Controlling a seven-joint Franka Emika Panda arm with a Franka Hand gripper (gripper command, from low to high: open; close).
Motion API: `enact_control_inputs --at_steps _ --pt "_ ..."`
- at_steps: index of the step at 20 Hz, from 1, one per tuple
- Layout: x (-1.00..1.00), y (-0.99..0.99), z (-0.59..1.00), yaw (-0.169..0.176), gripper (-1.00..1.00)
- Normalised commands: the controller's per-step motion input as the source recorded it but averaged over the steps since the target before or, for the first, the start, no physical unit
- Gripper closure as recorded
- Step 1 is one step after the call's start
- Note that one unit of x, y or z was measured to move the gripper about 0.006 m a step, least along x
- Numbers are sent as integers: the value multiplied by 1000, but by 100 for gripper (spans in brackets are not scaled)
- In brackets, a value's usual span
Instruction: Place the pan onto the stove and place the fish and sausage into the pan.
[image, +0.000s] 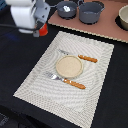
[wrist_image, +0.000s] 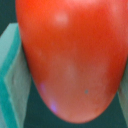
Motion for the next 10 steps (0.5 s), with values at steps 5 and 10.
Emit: enact_control_inputs --at_steps 5,10 --pt "137 964 98 -36 100" --pt "45 943 7 -35 100"
